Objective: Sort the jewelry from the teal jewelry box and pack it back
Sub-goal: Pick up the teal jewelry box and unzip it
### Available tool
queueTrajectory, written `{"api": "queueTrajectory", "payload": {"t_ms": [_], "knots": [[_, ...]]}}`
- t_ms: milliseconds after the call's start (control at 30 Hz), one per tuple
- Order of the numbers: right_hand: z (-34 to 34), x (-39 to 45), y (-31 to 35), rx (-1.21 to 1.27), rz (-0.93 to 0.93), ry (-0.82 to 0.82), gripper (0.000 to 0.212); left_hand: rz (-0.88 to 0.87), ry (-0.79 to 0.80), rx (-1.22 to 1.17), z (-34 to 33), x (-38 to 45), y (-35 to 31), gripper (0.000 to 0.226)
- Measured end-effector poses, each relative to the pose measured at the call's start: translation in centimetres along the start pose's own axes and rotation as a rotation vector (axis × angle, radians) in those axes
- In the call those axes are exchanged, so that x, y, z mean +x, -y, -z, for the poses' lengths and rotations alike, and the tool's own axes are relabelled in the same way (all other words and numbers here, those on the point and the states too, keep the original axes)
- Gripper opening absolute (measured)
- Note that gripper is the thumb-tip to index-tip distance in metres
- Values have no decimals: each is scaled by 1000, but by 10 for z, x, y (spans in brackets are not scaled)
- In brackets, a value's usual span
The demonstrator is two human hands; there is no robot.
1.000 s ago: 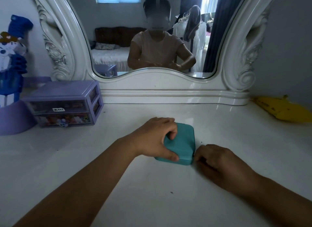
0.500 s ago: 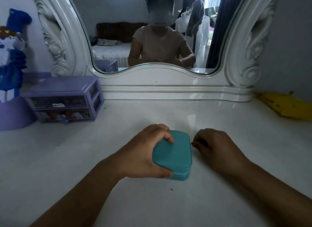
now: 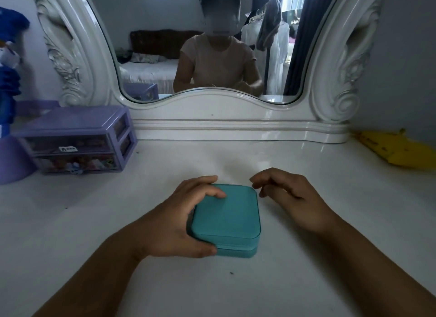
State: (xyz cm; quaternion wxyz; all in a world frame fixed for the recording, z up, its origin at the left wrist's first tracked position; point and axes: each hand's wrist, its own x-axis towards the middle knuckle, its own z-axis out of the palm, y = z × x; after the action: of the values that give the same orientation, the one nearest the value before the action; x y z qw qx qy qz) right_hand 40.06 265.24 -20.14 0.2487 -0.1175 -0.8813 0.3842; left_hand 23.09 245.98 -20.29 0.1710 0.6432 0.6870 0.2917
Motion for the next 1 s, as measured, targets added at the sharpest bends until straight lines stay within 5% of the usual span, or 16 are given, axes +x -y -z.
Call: {"api": "queueTrajectory", "payload": {"t_ms": [133, 233, 400, 533, 700, 833, 1000], "knots": [[0, -9, 11, 26, 54, 175, 69, 38, -54, -46, 1, 0, -1, 79], [-8, -10, 8, -46, 128, 306, 88, 71, -136, -91, 3, 0, -2, 71], [-16, -5, 5, -18, 269, 174, 64, 87, -261, -146, 3, 4, -4, 66], [-21, 1, 6, 75, 213, 68, 51, 168, -77, -245, 4, 3, 7, 117], [-25, 17, 12, 227, 54, -45, 32, 132, 3, -402, 2, 3, 3, 135], [-34, 33, 13, 140, -86, -203, 55, 148, -8, -443, 3, 2, 2, 144], [-41, 51, 8, 38, -274, -197, 64, 173, -29, -343, 3, 4, 0, 143]]}}
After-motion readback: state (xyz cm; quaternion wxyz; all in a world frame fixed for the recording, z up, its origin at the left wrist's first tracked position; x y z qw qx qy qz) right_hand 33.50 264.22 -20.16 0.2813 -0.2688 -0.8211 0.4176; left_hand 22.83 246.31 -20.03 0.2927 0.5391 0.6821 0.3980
